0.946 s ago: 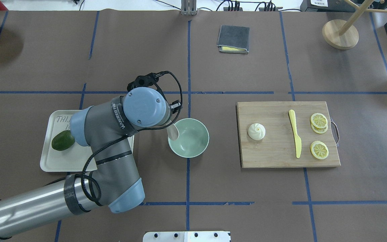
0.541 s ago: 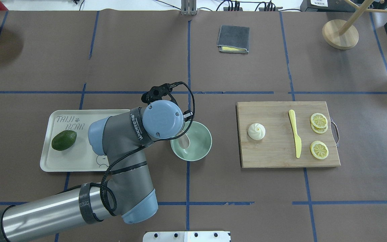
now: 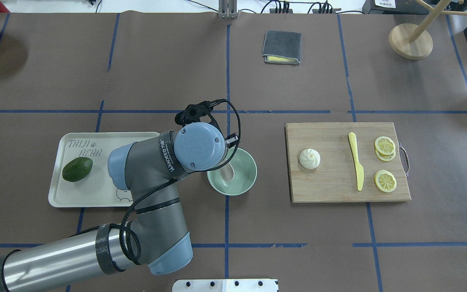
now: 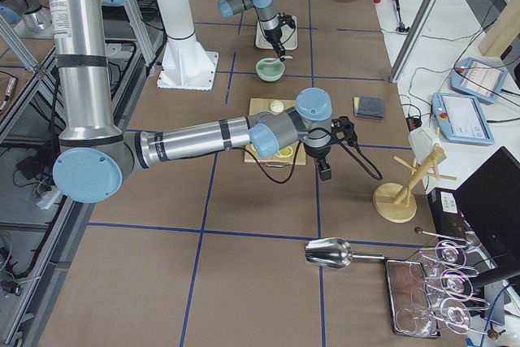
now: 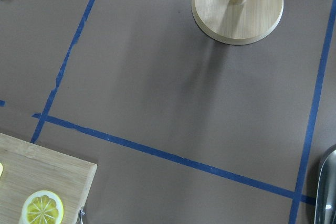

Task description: Put spoon and bun in bowl

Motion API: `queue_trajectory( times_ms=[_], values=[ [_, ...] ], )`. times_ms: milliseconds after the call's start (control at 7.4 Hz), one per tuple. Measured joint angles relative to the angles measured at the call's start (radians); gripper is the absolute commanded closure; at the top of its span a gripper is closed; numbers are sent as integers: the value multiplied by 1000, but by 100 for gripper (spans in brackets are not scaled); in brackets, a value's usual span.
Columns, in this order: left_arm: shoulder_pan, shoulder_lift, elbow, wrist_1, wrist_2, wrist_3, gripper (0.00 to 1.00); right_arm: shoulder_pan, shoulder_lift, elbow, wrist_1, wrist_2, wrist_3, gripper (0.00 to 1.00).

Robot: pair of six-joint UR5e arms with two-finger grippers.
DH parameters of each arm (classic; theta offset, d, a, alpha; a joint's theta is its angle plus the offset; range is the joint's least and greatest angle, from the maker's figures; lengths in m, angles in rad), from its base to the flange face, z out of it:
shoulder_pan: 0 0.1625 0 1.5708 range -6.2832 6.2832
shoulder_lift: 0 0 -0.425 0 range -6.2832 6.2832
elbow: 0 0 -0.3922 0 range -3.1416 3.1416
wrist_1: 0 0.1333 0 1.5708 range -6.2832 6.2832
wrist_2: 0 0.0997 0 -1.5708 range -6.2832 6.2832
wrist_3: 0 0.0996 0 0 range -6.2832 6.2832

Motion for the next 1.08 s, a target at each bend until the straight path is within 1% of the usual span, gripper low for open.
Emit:
queue_trajectory(
  times_ms=[270,405,541,676,811,946,1081],
  values=[
    [-1,12,-20,-1,0,75,0,0,4,-3,0,0,5,0],
    [-4,30,-52,-1,-2,151,0,0,9,-4,0,0,14,0],
    [-22,67,-108,1,-7,266,0,-4,15,-1,0,1,24,0],
    [-70,119,-171,2,-32,426,0,-15,28,2,0,1,34,0],
    [-150,176,-220,2,-96,624,0,-37,49,7,1,2,64,0],
    [-263,239,-252,2,-191,848,0,-76,74,30,2,1,129,0],
    [-399,305,-268,2,-312,1050,0,-124,93,80,2,-1,198,0]
  ],
)
